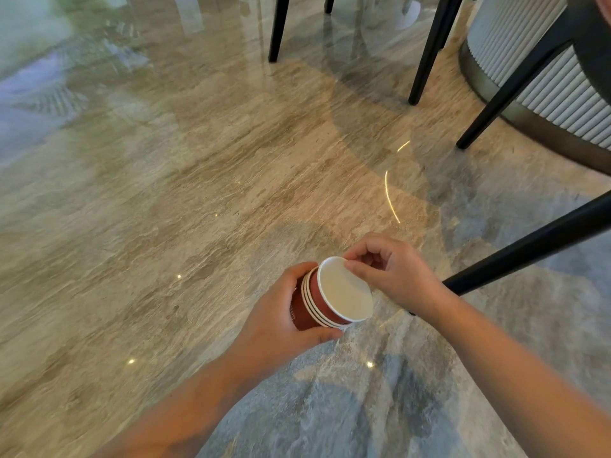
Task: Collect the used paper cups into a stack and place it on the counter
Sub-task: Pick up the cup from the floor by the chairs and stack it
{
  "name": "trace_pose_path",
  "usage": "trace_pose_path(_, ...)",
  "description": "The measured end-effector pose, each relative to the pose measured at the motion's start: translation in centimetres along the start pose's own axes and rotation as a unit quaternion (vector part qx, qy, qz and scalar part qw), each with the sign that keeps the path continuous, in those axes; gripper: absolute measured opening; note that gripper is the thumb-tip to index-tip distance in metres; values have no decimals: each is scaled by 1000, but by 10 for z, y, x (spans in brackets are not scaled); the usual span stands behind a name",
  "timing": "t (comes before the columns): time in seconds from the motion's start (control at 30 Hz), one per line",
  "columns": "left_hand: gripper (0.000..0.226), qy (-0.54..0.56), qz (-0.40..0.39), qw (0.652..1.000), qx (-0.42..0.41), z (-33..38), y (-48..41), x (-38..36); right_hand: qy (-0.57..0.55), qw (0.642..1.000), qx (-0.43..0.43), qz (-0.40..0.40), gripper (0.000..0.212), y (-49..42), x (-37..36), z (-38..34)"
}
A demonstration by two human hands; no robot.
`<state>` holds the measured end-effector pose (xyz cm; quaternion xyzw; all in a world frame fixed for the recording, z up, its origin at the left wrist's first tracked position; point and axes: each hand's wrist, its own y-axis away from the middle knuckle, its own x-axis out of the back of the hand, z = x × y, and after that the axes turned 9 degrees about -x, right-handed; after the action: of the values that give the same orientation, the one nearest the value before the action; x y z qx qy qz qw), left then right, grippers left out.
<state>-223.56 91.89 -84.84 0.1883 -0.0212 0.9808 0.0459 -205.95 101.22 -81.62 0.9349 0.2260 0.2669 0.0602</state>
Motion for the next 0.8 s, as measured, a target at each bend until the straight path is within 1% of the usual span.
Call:
trace_pose_path(0.13,76,16,0,1000,-16,3,0,-2,29,999,14,9,6,1,-6,2)
trace_pose_path(0.23,76,19,1,1000,-18,2,-1,-3,53,998,18,12,8,1,-7,3)
trace_pose_path(0.33,74,26,11,1000,-12,-2,-1,-3,51,998,18,13,11,0,-6,4)
trace_pose_path(0.4,75,32,21,999,-4,-5,-1,-2,50,999,15,-7,19,1,-6,5)
trace_pose_path(0.5,78,36,29,999,5,-8,-2,-2,73,996,13,-56,30,1,-6,7)
trace_pose_path(0.57,75,37,25,999,5,-8,-3,-2,86,993,8,-80,38,0,-6,8)
trace_pose_path(0.7,72,45,17,999,3,-10,-3,-2,95,989,5,-112,51,-1,-3,10)
trace_pose_path(0.8,71,51,12,999,2,-11,-3,-1,102,986,10,-128,57,-1,-2,12)
